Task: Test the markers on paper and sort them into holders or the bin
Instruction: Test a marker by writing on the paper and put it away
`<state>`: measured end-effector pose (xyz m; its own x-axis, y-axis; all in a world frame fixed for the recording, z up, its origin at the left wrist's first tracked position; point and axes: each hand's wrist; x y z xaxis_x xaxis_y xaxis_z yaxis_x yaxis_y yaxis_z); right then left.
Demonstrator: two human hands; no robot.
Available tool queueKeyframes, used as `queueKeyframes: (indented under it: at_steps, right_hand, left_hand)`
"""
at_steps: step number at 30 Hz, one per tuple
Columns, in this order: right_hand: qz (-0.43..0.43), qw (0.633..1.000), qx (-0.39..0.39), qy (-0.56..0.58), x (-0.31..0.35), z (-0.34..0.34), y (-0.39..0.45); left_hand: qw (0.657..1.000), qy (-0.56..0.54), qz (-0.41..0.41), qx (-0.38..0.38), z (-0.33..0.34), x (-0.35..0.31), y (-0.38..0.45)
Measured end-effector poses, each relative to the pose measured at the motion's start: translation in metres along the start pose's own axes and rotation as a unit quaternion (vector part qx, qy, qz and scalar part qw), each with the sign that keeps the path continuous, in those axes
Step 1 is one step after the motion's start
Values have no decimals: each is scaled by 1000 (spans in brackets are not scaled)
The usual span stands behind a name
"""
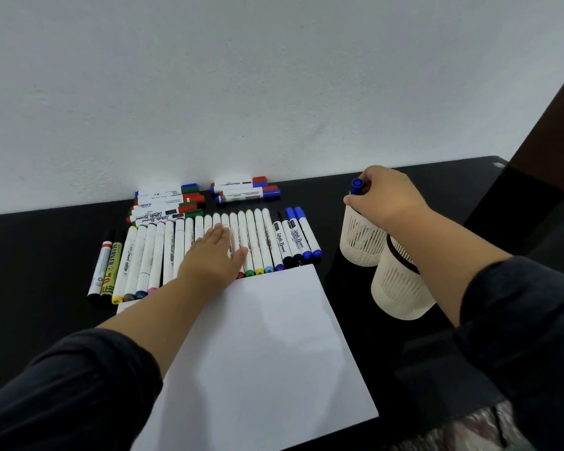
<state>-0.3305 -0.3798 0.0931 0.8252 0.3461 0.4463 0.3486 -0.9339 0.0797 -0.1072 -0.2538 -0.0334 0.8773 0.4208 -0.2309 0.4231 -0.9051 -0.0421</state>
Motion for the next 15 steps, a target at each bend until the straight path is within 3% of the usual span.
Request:
queueKeyframes:
  at_steps: [15]
  right_hand:
    - [-24, 994, 47, -101, -3, 0, 2]
  left_hand:
    - [1000, 2, 5, 6, 2, 2, 2]
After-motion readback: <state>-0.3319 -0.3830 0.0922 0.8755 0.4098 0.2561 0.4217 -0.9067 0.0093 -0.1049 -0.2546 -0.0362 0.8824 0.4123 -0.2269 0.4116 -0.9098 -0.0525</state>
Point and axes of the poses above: each hand's wrist, its own y-axis towards the middle knuckle, its own z-axis out of the palm, x = y × z, and after that the axes turned 3 degrees about z, right-handed
